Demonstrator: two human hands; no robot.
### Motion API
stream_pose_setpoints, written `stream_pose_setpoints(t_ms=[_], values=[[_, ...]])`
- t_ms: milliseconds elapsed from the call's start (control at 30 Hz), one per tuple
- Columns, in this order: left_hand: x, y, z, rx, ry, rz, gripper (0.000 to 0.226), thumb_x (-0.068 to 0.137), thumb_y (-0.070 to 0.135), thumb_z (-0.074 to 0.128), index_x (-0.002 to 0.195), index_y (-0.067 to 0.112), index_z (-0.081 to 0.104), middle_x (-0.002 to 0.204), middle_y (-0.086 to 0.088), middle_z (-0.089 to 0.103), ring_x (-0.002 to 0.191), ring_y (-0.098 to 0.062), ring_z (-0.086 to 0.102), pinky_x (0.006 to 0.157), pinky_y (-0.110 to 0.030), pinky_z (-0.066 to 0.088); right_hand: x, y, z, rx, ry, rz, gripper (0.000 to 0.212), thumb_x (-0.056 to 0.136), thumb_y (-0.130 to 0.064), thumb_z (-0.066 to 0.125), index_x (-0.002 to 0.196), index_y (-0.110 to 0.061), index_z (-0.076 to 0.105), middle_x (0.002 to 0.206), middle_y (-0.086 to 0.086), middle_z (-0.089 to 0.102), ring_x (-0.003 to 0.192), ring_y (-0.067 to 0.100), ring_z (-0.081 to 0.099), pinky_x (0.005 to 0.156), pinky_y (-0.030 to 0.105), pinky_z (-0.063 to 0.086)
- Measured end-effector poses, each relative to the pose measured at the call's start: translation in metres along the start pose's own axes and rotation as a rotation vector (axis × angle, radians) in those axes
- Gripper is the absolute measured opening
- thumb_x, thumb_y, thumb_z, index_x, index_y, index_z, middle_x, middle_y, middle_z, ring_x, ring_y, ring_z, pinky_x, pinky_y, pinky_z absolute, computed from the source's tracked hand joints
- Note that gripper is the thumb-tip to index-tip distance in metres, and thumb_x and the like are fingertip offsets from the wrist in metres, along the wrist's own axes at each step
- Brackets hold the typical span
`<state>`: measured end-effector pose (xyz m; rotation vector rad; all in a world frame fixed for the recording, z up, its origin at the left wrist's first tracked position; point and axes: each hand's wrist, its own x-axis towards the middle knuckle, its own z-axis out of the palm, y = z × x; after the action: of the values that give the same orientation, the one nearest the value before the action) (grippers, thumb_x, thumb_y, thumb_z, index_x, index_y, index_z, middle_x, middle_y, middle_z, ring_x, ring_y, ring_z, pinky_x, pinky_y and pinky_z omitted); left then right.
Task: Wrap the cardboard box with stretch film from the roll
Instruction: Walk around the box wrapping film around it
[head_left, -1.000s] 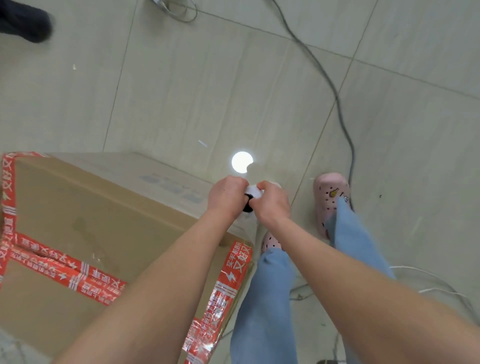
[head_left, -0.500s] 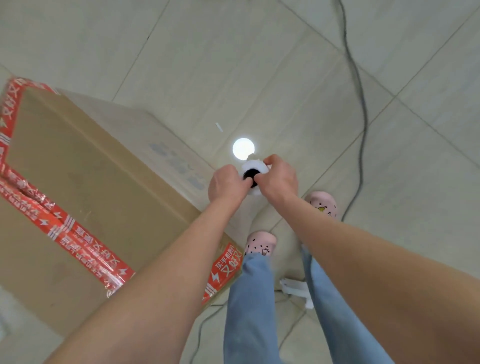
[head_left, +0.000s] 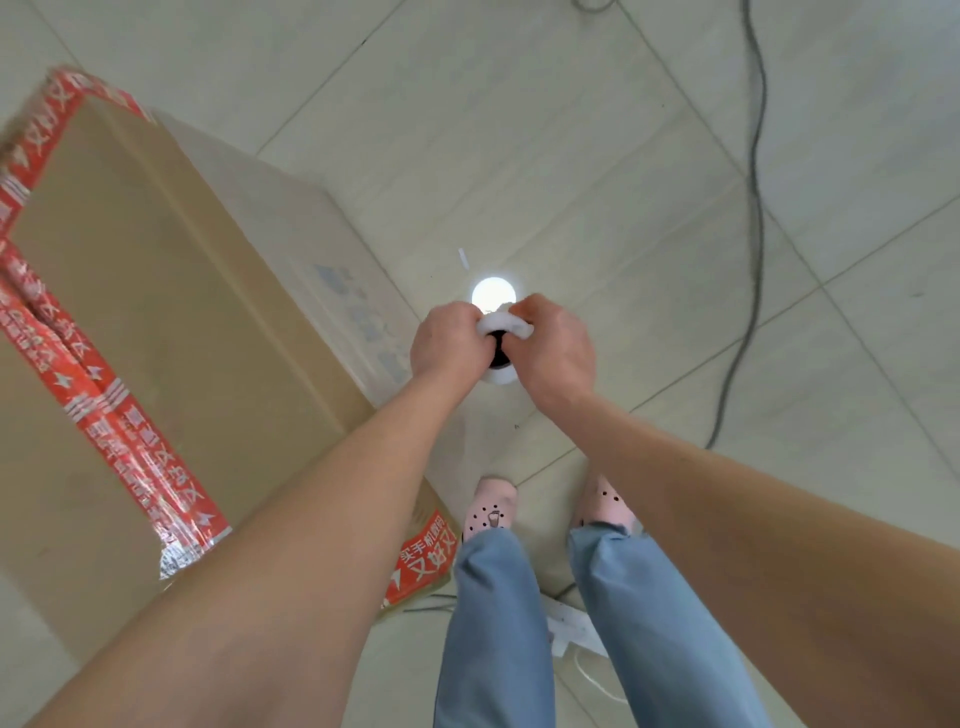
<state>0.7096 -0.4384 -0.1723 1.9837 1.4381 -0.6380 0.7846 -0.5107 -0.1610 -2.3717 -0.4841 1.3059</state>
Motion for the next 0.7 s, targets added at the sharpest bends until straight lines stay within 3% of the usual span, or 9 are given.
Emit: stream_pose_setpoints(t_ms=[100, 267, 333, 500, 700], values=[[0.003, -0.007, -0.007, -0.153, 0.068, -0.198, 0.015, 0.077, 0.017, 0.054, 0.062, 0.013, 0.053, 0.059, 0.001, 0.051, 0.063, -0.025, 0.054, 0.046, -0.024, 0.031, 0.006, -0.012, 0.002, 0.069, -0.027, 0.078, 0.043, 0.083, -0.025, 0.059, 0.125, -0.02, 0.051, 0.116, 0.003, 0.057, 0.1, 0.024, 0.059, 0.074, 0.03, 0.044], [0.003, -0.018, -0.023, -0.225, 0.021, -0.37, 0.02, 0.081, 0.031, 0.055, 0.078, 0.013, 0.062, 0.078, -0.002, 0.065, 0.073, -0.025, 0.06, 0.052, -0.025, 0.035, 0.013, -0.033, 0.004, 0.206, -0.118, 0.137, 0.038, 0.083, -0.023, 0.061, 0.121, -0.022, 0.057, 0.095, 0.0, 0.058, 0.091, 0.023, 0.058, 0.074, 0.03, 0.047], [0.004, -0.018, -0.027, -0.198, -0.017, -0.323, 0.017, 0.082, 0.03, 0.057, 0.08, 0.013, 0.058, 0.083, -0.004, 0.063, 0.076, -0.026, 0.057, 0.055, -0.027, 0.036, 0.014, -0.036, 0.003, 0.202, -0.125, 0.138, 0.034, 0.084, -0.019, 0.059, 0.118, -0.022, 0.059, 0.094, 0.001, 0.059, 0.087, 0.023, 0.057, 0.071, 0.028, 0.045], [0.004, -0.006, -0.035, 0.04, 0.038, 0.073, 0.033, 0.085, 0.016, 0.056, 0.118, 0.016, 0.054, 0.111, -0.004, 0.062, 0.101, -0.027, 0.058, 0.074, -0.034, 0.046, 0.013, -0.035, -0.004, 0.158, -0.143, 0.139, 0.035, 0.084, -0.014, 0.056, 0.118, -0.022, 0.061, 0.091, 0.001, 0.06, 0.084, 0.023, 0.058, 0.07, 0.028, 0.045], [0.018, 0.009, -0.037, 0.177, 0.079, 0.239, 0.021, 0.083, 0.007, 0.05, 0.104, 0.011, 0.053, 0.105, -0.007, 0.056, 0.09, -0.031, 0.058, 0.064, -0.035, 0.042, 0.027, -0.039, -0.014, 0.065, -0.177, 0.115, 0.03, 0.079, -0.012, 0.054, 0.106, -0.019, 0.065, 0.087, 0.001, 0.066, 0.082, 0.022, 0.06, 0.061, 0.025, 0.044]])
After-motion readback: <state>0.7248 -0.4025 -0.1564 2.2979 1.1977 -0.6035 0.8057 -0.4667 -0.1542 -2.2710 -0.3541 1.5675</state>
